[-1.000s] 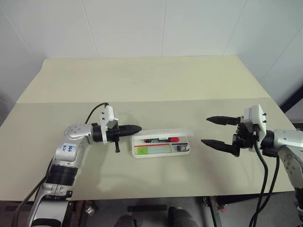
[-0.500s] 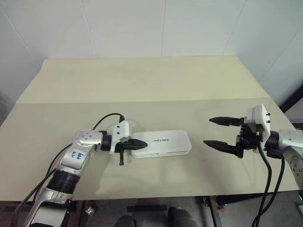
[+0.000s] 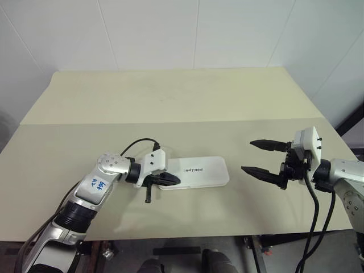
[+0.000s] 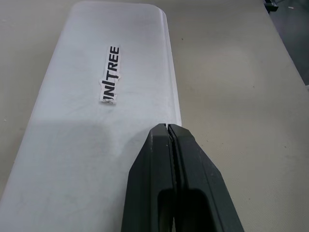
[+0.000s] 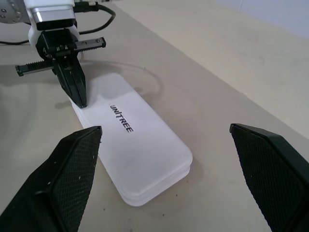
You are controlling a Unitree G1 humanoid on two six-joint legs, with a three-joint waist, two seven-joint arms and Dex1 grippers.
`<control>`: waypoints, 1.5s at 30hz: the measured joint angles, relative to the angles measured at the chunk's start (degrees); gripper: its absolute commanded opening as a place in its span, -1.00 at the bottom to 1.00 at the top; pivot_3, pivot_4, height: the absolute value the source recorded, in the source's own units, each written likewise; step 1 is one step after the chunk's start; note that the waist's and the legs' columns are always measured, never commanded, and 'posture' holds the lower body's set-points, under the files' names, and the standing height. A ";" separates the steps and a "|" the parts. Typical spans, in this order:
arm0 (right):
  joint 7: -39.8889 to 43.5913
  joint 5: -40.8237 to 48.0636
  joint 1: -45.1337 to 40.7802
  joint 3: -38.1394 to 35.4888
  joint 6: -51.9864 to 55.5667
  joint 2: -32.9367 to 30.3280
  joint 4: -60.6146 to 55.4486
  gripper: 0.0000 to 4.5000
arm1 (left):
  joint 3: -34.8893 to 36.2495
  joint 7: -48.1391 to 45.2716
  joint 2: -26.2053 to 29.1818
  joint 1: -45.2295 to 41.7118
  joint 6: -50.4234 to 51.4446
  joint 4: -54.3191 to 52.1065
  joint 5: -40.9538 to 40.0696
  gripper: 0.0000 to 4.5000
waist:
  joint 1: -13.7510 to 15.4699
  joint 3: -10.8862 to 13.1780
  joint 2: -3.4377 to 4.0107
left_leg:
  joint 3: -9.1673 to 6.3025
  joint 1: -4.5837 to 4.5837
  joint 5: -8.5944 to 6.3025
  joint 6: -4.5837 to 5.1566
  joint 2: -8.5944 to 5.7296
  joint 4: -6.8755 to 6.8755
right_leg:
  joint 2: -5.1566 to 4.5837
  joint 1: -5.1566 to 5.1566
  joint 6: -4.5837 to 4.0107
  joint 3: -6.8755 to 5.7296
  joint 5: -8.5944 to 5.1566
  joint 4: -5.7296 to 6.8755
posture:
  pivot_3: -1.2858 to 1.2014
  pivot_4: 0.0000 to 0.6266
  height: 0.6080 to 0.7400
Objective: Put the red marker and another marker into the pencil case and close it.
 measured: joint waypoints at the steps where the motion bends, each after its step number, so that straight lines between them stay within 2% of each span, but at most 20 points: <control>1: -0.17 -0.04 0.00 0.00 -0.09 0.06 0.00 1.00 | -0.16 0.14 0.02 -0.08 0.22 -0.28 0.15 -0.99 | 0.00 0.00 0.00 | 0.00 0.00 0.00 0.00 0.00 0.00 | 0.00 0.00 0.00 0.00 0.00 0.00 | 0.03 -0.52 1.00; 8: -0.64 -0.25 0.02 0.11 -0.50 0.78 -0.06 1.00 | 1.57 1.05 -1.28 0.05 2.20 0.43 -1.39 -0.99 | 0.01 0.00 0.00 | 0.00 0.00 0.01 0.01 0.00 0.01 | 0.00 0.00 0.00 0.00 0.00 0.01 | 0.03 -0.52 1.00; 12: -0.62 -0.69 -0.22 0.60 -1.38 1.39 0.02 1.00 | 7.53 0.18 -4.52 0.44 4.88 1.89 -9.61 -0.99 | 0.00 0.01 -0.02 | -0.03 -0.06 0.01 0.01 0.01 0.01 | 0.00 -0.04 0.00 -0.02 0.00 0.00 | 0.03 -0.52 1.00; 16: -0.41 -1.51 -0.86 1.87 -2.53 1.77 1.08 1.00 | 13.30 -0.53 -5.10 0.38 4.63 1.85 -14.96 -0.99 | -0.13 0.01 -0.02 | -0.02 -0.06 0.01 0.01 0.01 -0.01 | 0.00 -0.05 0.00 -0.02 0.00 -0.02 | 0.03 -0.52 1.00; 19: 0.06 -1.96 -1.43 2.50 -3.44 2.00 2.13 1.00 | 17.31 -0.80 -4.66 0.56 4.11 1.79 -17.64 -0.75 | -0.08 0.01 -0.02 | -0.02 -0.05 0.01 0.01 0.01 0.00 | 0.00 -0.04 0.00 -0.02 0.00 -0.02 | 0.03 -0.52 1.00; 28: 3.39 -3.51 -4.23 2.49 -7.50 1.56 7.57 1.00 | 26.45 -2.05 -0.18 6.52 -1.60 2.35 -19.54 0.61 | -0.12 0.01 -0.02 | -0.02 -0.05 0.01 0.00 0.02 -0.03 | -0.01 -0.05 -0.01 -0.03 0.00 -0.05 | 0.03 -0.52 1.00; 31: 5.08 -4.32 -4.76 2.63 -8.37 1.26 9.85 1.00 | 26.87 -2.93 1.33 8.16 -2.92 2.29 -19.54 0.98 | -0.07 0.01 -0.02 | -0.01 -0.05 0.01 0.01 0.01 -0.03 | -0.02 -0.05 -0.01 -0.03 -0.01 -0.05 | 0.03 -0.52 1.00; 38: 7.89 -5.73 -5.85 2.61 -11.36 0.70 14.91 1.00 | 28.04 -5.04 2.87 10.39 -6.96 2.75 -19.54 0.98 | -0.07 0.01 -0.02 | -0.01 -0.05 0.01 0.01 0.01 -0.03 | -0.02 -0.05 -0.01 -0.03 -0.01 -0.05 | 0.03 -0.52 1.00; 45: 9.14 -8.14 -8.36 2.42 -15.27 -0.47 20.30 1.00 | 27.71 -3.82 2.84 6.94 -12.18 6.78 -17.15 0.98 | -0.12 0.01 -0.02 | 0.00 -0.03 0.01 0.00 0.03 -0.04 | 0.00 -0.06 -0.02 -0.04 0.00 -0.03 | 0.03 -0.52 1.00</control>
